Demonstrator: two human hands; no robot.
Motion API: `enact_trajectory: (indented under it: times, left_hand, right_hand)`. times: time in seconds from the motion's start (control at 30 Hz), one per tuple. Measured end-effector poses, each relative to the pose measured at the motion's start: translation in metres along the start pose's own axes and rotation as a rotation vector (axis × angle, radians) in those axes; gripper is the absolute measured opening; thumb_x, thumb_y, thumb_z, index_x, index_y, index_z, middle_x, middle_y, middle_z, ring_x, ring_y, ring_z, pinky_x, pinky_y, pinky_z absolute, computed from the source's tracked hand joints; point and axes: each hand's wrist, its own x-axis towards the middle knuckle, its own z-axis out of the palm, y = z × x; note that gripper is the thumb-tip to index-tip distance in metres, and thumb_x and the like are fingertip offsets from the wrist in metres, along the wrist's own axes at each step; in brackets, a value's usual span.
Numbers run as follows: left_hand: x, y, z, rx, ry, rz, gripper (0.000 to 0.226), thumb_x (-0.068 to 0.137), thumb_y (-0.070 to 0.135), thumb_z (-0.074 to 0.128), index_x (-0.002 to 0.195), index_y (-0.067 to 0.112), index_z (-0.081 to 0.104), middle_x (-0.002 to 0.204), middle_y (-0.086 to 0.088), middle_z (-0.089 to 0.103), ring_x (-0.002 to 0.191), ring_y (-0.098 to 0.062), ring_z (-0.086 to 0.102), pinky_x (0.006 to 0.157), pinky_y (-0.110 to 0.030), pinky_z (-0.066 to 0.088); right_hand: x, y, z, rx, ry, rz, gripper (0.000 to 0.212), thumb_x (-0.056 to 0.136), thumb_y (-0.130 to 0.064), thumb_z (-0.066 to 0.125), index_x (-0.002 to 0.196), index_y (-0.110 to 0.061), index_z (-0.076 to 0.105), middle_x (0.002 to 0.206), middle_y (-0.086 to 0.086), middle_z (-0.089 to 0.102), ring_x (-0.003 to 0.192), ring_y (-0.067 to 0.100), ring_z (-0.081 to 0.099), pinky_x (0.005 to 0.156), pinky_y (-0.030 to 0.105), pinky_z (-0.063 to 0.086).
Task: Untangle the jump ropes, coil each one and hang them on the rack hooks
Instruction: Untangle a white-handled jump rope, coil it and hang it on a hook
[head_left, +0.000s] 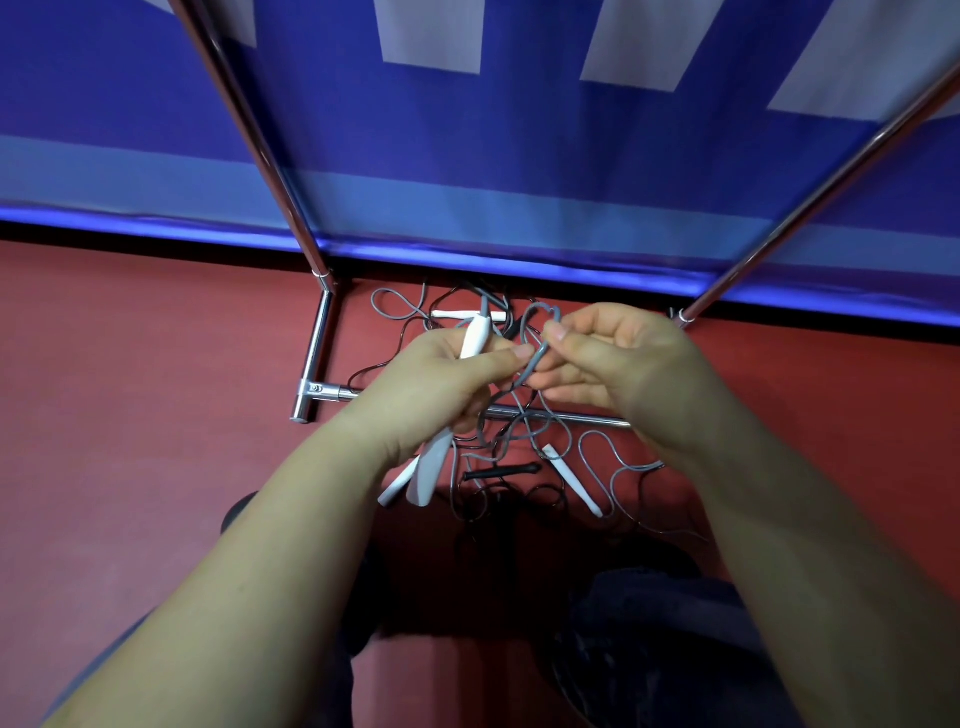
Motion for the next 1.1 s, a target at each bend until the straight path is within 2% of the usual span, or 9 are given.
enact_trajectory:
  times: [0.23, 0.33, 0.47, 0.6, 0.7, 0.8, 0.87, 0.97, 1.1]
  left_hand:
    - [-0.001, -0.001, 0.000, 0.052, -0.062, 0.004, 0.016, 0.069, 0.034, 0.069, 0.068, 0.018, 0.065, 0.063, -0.004, 0.039, 0.046, -0.009, 0.028, 0.042, -0.021, 0.023]
    - [-0.001, -0.001, 0.002, 0.079, -0.073, 0.000, 0.014, 0.082, 0.024, 0.065, 0.071, 0.016, 0.063, 0.058, -0.001, 0.038, 0.045, -0.009, 0.028, 0.042, -0.020, 0.023]
    - [-0.001, 0.003, 0.003, -0.194, -0.054, -0.013, 0.031, 0.092, 0.011, 0.050, 0.065, 0.018, 0.065, 0.056, 0.003, 0.049, 0.040, -0.005, 0.033, 0.035, -0.015, 0.025]
    - [0.001, 0.008, 0.000, -0.398, 0.022, -0.011, 0.019, 0.094, 0.010, 0.044, 0.078, 0.012, 0.053, 0.057, 0.002, 0.052, 0.037, -0.004, 0.033, 0.033, -0.013, 0.024]
    - [0.002, 0.009, -0.003, -0.443, 0.061, 0.022, 0.017, 0.095, 0.012, 0.044, 0.082, 0.013, 0.055, 0.059, 0.003, 0.054, 0.038, -0.004, 0.032, 0.034, -0.013, 0.024]
    - [0.001, 0.007, -0.003, -0.253, 0.067, 0.045, 0.015, 0.094, 0.014, 0.048, 0.092, 0.014, 0.063, 0.059, 0.005, 0.054, 0.040, -0.005, 0.031, 0.037, -0.015, 0.023]
    - [0.000, 0.003, -0.001, -0.061, 0.020, 0.028, 0.008, 0.088, 0.024, 0.060, 0.084, 0.019, 0.065, 0.055, 0.008, 0.051, 0.042, -0.008, 0.030, 0.039, -0.017, 0.024]
    - [-0.004, -0.001, 0.001, 0.046, -0.116, -0.026, 0.033, 0.076, 0.047, 0.064, 0.063, 0.018, 0.058, 0.058, -0.002, 0.046, 0.043, -0.011, 0.031, 0.041, -0.021, 0.027]
    - [-0.006, 0.000, 0.001, 0.222, -0.129, -0.032, 0.046, 0.077, 0.045, 0.070, 0.079, 0.000, 0.060, 0.049, 0.002, 0.034, 0.043, -0.011, 0.028, 0.044, -0.023, 0.026]
  right_hand:
    - [0.001, 0.000, -0.002, 0.001, 0.054, -0.018, 0.011, 0.089, -0.012, 0.058, 0.079, -0.010, 0.058, 0.060, -0.002, 0.064, 0.053, 0.006, 0.063, 0.058, 0.018, 0.055]
    - [0.002, 0.000, -0.002, -0.019, 0.065, -0.023, 0.009, 0.089, -0.011, 0.058, 0.080, -0.012, 0.059, 0.059, -0.005, 0.063, 0.051, 0.003, 0.059, 0.058, 0.018, 0.053]
    - [-0.003, 0.004, 0.000, -0.243, -0.132, 0.008, 0.011, 0.088, -0.018, 0.060, 0.086, -0.029, 0.058, 0.077, -0.011, 0.064, 0.063, -0.004, 0.059, 0.069, 0.015, 0.050]
    - [-0.007, 0.015, 0.004, -0.537, -0.324, 0.085, 0.007, 0.089, -0.015, 0.059, 0.090, -0.017, 0.066, 0.091, -0.001, 0.070, 0.086, 0.008, 0.066, 0.089, 0.021, 0.050]
    - [-0.006, 0.012, 0.003, -0.566, -0.289, 0.079, 0.016, 0.093, -0.011, 0.052, 0.085, -0.015, 0.064, 0.080, -0.001, 0.068, 0.079, 0.011, 0.065, 0.070, 0.010, 0.048]
    - [-0.002, 0.006, 0.006, -0.357, -0.197, 0.105, 0.022, 0.097, -0.011, 0.045, 0.081, -0.015, 0.060, 0.069, -0.001, 0.066, 0.065, 0.010, 0.064, 0.061, 0.014, 0.051]
    - [-0.001, 0.000, 0.005, -0.057, -0.126, 0.126, 0.025, 0.098, -0.011, 0.040, 0.082, -0.013, 0.059, 0.060, 0.001, 0.066, 0.058, 0.012, 0.066, 0.054, 0.019, 0.055]
    - [-0.002, -0.008, -0.001, 0.265, -0.044, 0.095, 0.025, 0.099, -0.013, 0.038, 0.087, -0.008, 0.060, 0.057, 0.002, 0.067, 0.056, 0.012, 0.067, 0.051, 0.021, 0.054]
    - [0.000, -0.009, -0.005, 0.423, 0.015, 0.057, 0.023, 0.098, -0.016, 0.039, 0.089, -0.008, 0.058, 0.061, 0.001, 0.068, 0.058, 0.012, 0.068, 0.052, 0.021, 0.054]
